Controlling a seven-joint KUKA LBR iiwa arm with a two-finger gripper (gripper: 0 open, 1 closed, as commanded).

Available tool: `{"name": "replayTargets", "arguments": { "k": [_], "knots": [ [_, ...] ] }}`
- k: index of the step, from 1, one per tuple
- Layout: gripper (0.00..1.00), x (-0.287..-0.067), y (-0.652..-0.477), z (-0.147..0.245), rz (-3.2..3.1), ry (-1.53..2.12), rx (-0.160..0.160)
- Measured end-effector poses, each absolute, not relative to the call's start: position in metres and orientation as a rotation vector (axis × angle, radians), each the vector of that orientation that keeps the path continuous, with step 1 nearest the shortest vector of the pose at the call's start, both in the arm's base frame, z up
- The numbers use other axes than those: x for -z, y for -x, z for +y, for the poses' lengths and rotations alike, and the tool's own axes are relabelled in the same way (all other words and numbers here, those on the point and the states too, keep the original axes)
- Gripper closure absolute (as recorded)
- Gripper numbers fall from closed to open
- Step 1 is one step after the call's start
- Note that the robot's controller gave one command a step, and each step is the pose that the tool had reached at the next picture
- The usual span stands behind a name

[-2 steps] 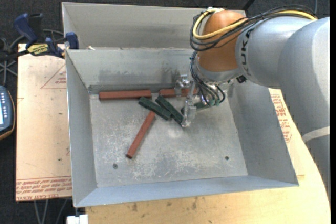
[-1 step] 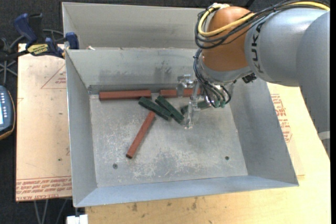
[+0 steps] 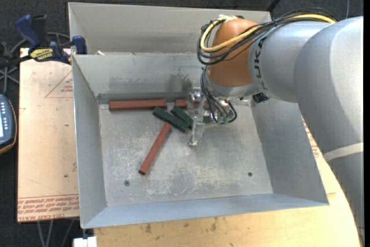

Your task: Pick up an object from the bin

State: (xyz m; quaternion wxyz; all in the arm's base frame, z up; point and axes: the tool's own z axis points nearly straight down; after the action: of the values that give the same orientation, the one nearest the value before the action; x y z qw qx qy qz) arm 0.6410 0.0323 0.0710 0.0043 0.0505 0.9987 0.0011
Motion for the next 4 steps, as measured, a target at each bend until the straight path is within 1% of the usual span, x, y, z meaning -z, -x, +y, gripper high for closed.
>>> {"name": "replayTargets", "arguments": {
  "k": [1,2,3,4],
  "knots": [
    [1.00,-0.074,-0.642,0.032,3.127,-0.155,-0.003],
    [1.00,-0.233,-0.633,-0.001,3.129,0.009,0.000],
    [0.00,-0.228,-0.631,0.000,3.138,0.013,-0.001],
    [0.00,-0.096,-0.637,-0.030,3.146,-0.073,-0.001]
  ]
}}
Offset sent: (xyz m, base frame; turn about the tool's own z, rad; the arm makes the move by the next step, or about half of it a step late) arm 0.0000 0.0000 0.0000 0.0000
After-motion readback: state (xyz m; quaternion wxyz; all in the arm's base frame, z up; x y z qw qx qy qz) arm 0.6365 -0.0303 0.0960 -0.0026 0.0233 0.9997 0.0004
